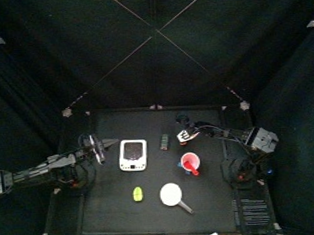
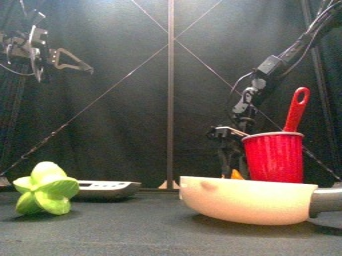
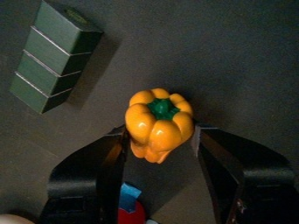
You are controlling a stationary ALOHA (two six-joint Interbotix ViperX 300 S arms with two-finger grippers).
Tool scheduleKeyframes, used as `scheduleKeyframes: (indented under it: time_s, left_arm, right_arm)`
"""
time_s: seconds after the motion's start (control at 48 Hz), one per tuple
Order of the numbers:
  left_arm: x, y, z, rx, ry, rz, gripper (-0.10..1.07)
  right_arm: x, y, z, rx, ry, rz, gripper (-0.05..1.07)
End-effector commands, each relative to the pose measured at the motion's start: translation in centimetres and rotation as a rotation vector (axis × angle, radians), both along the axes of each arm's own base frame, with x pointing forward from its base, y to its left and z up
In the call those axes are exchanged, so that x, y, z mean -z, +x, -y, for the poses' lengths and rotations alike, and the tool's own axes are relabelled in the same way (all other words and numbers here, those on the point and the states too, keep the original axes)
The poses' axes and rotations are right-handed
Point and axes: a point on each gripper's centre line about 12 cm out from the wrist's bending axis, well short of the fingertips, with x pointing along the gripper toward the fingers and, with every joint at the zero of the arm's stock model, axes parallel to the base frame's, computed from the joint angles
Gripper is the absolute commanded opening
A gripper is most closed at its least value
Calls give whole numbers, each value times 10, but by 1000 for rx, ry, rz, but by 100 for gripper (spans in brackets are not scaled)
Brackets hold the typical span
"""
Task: Grab squash
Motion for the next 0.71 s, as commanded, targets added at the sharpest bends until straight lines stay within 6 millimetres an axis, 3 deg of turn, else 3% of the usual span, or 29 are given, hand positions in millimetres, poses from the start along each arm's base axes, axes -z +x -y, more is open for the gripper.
scheduleKeyframes:
  time_s: [0.0,0.688]
  left_arm:
    - [-5,1,-3,-10,3,12,1]
    - [-3,-1,-6,-30,0,8,1]
  right_arm:
    - [-20,4,2,-6,-36,44,78]
    - [-33,9,-2,-20,-57,76,78]
